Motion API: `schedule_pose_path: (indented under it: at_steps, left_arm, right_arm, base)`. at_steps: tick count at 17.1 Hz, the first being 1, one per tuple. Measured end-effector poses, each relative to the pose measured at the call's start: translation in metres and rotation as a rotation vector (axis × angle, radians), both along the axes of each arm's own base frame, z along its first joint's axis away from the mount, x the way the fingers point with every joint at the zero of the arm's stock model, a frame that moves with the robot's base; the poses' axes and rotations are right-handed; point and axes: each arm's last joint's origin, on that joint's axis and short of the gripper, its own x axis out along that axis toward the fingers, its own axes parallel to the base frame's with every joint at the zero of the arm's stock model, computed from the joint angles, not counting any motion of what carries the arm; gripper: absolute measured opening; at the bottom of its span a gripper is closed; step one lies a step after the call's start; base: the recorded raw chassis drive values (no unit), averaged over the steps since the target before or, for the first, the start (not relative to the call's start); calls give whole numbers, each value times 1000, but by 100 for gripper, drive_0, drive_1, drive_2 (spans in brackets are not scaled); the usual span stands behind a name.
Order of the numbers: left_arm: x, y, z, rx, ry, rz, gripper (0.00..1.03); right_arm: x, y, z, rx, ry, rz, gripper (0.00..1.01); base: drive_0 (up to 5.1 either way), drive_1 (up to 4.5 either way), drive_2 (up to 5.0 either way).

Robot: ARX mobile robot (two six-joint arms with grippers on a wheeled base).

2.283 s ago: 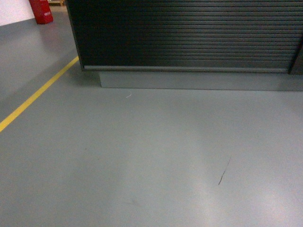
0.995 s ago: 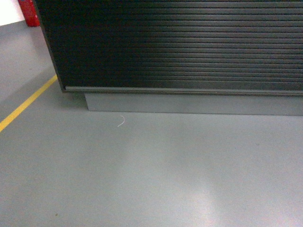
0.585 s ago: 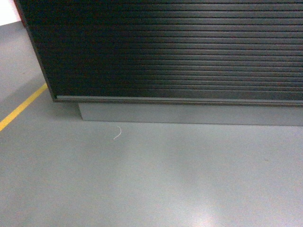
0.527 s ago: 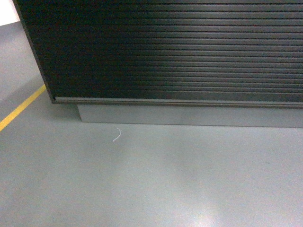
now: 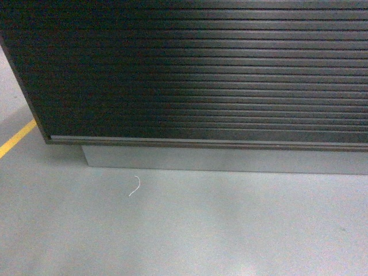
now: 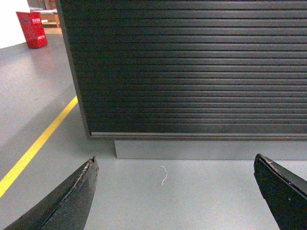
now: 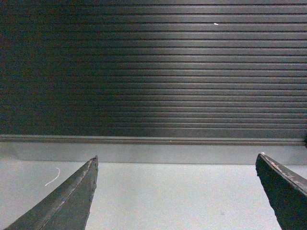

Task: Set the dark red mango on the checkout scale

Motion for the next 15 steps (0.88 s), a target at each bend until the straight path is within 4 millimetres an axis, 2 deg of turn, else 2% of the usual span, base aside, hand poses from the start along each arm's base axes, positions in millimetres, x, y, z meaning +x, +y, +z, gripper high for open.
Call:
schedule_pose_path:
  at_steps: [15]
  left_arm:
    - [0,0,0,0,1,0,98]
  right_arm:
    - [0,0,0,0,-2,0,98]
  base:
    - [2,303,-298]
